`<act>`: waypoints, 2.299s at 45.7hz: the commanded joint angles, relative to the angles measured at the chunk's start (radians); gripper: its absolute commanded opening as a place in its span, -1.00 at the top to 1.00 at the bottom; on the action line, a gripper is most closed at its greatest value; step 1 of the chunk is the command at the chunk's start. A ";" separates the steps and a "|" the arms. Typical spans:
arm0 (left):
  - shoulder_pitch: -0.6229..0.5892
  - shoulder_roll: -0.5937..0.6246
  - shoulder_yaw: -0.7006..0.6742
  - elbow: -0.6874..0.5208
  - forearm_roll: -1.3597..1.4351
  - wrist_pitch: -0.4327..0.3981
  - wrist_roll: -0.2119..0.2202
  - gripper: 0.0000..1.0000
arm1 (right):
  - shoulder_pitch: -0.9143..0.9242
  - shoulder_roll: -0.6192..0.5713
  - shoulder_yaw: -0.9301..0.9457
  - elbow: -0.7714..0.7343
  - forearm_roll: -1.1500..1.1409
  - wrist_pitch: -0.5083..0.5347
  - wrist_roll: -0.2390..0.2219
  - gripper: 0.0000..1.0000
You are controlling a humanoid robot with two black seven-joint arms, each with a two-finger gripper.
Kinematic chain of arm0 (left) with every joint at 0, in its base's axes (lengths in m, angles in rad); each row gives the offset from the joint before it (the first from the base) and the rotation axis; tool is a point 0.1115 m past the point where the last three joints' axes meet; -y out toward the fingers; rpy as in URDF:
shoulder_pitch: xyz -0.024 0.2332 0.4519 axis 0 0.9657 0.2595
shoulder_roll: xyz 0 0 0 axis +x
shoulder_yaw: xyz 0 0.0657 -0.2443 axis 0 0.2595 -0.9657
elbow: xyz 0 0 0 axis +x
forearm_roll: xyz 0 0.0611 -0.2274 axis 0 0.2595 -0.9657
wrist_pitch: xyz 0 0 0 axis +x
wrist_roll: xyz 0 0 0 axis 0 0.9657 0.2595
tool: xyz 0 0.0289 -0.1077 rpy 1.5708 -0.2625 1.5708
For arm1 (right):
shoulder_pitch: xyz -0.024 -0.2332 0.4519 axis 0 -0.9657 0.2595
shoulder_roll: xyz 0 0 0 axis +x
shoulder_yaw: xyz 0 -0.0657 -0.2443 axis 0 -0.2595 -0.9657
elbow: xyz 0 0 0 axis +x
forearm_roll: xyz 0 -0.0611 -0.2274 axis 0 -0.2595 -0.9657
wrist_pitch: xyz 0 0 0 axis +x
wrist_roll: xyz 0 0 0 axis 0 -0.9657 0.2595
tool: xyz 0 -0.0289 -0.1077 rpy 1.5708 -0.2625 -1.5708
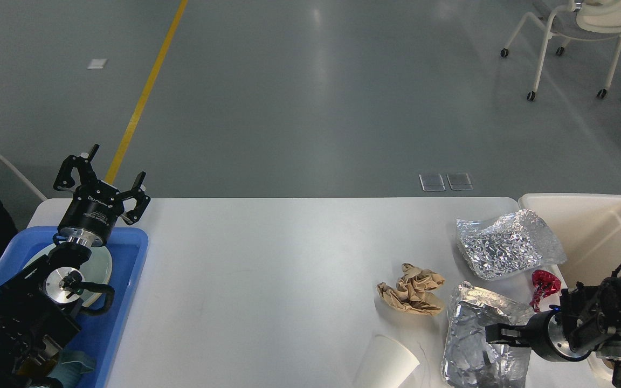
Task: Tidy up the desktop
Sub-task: 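Lift the foil packet and drop it into the white bin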
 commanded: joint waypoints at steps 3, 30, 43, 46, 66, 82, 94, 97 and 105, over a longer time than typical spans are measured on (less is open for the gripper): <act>0.000 0.000 0.000 0.000 0.000 0.000 0.001 -1.00 | -0.014 0.019 0.003 -0.023 0.006 -0.009 -0.043 1.00; 0.000 0.000 -0.002 0.000 0.000 0.000 0.001 -1.00 | 0.312 -0.070 -0.086 0.296 0.011 -0.020 -0.047 1.00; 0.000 0.000 -0.002 0.000 0.000 0.000 0.001 -1.00 | 1.178 -0.157 -0.272 0.413 -0.073 0.527 -0.017 1.00; 0.000 0.000 -0.002 0.000 0.000 0.000 -0.001 -1.00 | 1.313 -0.154 -0.275 0.401 -0.109 0.656 -0.001 1.00; 0.000 0.000 -0.002 0.000 0.000 0.000 -0.001 -1.00 | 1.398 -0.151 -0.322 0.221 -0.184 0.758 0.000 1.00; 0.000 0.000 -0.002 0.000 0.000 0.000 -0.001 -1.00 | 0.820 -0.395 -0.346 -0.219 -0.348 0.473 0.000 1.00; 0.000 0.000 0.000 0.000 0.000 0.000 -0.001 -1.00 | 0.241 -0.398 -0.249 -0.503 -0.232 0.265 -0.007 1.00; 0.000 0.000 0.000 0.000 0.000 0.000 -0.001 -1.00 | 0.105 -0.395 -0.182 -0.596 -0.176 0.255 -0.007 1.00; 0.000 0.000 0.000 0.000 0.000 0.000 -0.001 -1.00 | -0.242 -0.326 -0.042 -0.898 -0.106 0.253 -0.009 1.00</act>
